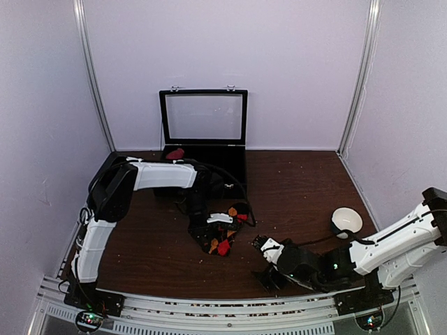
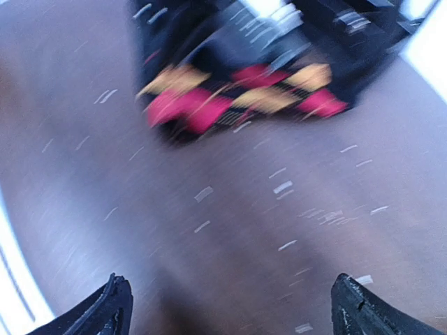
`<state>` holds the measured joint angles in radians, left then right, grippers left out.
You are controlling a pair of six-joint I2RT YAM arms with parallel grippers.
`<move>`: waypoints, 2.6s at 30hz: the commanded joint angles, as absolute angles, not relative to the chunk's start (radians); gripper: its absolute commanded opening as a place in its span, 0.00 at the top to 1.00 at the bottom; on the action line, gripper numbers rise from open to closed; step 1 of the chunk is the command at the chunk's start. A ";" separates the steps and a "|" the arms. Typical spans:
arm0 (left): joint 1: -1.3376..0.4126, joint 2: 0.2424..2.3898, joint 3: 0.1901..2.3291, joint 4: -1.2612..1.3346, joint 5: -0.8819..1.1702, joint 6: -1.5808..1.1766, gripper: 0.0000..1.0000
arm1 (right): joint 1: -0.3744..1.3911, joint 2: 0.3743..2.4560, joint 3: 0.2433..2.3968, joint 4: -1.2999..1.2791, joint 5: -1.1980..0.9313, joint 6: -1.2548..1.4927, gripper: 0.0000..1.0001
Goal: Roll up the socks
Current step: Roll the sock at the center of the board.
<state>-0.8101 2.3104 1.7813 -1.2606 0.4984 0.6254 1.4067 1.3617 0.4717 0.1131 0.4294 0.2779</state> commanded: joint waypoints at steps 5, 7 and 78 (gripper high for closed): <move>-0.801 2.358 1.812 -1.314 0.538 0.613 1.00 | 1.348 1.336 0.438 0.298 0.481 0.311 0.00; -0.801 2.370 1.827 -1.331 0.553 0.616 1.00 | 1.373 1.405 0.475 0.312 0.445 0.205 0.00; -0.775 1.655 1.141 -0.566 0.384 0.555 0.30 | 0.929 1.962 0.747 0.353 -0.598 0.547 1.00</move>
<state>-0.7322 1.7535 1.2076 -0.6498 0.1631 0.4221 0.9504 1.9289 0.7948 0.4683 -0.5877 0.4133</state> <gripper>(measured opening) 0.686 0.062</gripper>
